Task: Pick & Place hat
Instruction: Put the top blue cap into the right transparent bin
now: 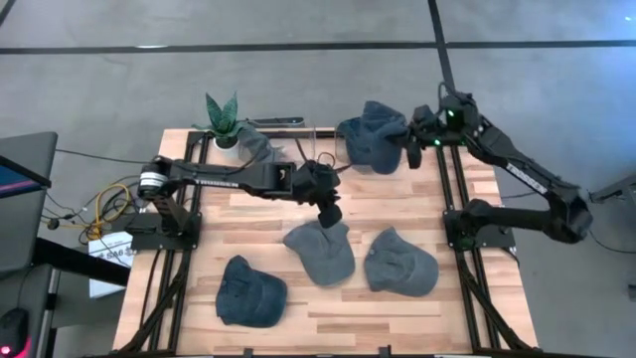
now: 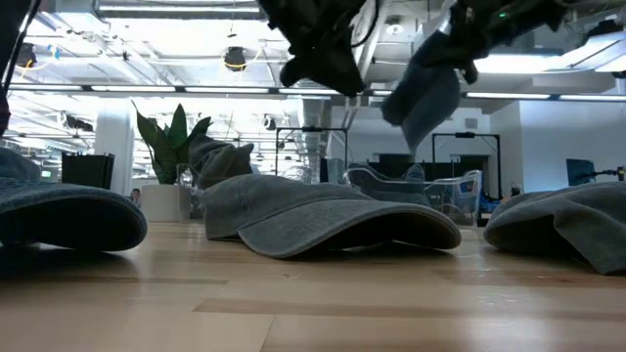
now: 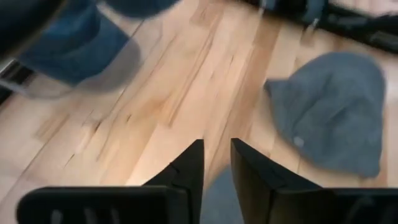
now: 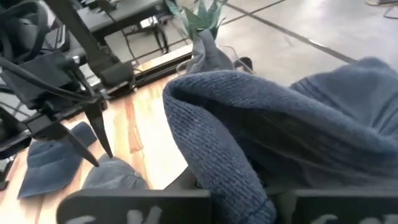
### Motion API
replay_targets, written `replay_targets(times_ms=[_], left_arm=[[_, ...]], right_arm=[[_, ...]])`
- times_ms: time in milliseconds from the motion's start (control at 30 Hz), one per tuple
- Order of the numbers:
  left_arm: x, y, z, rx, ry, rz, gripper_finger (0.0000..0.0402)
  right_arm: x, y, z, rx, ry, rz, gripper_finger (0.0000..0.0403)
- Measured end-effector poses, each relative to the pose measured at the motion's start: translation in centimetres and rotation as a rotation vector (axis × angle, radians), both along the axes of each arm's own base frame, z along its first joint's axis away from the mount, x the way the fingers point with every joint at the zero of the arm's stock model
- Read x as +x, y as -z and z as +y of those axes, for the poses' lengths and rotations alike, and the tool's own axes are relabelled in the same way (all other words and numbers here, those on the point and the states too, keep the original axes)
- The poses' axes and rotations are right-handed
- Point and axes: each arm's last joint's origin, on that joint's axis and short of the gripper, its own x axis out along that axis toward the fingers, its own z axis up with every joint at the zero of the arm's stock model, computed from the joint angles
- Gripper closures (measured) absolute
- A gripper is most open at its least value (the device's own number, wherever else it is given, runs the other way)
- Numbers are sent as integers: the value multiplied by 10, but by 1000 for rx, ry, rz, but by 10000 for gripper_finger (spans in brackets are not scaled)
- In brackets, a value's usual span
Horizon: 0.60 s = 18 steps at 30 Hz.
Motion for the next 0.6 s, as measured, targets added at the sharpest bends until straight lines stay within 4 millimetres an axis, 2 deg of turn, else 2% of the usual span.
replay_targets(times_ms=[167, 333, 433, 600], left_arm=[[-18, 8, 14, -27, -13, -16, 350], [-50, 8, 21, -58, -69, -76, 351], [-71, 11, 22, -85, -108, -107, 351], [-96, 14, 19, -105, -150, -151, 351]], right_arm=[[33, -5, -33, -31, -59, 46, 398], [64, 1, -66, -28, -186, 51, 400], [71, 17, -82, -27, -203, 84, 400], [64, 59, -116, 91, -122, 174, 400]])
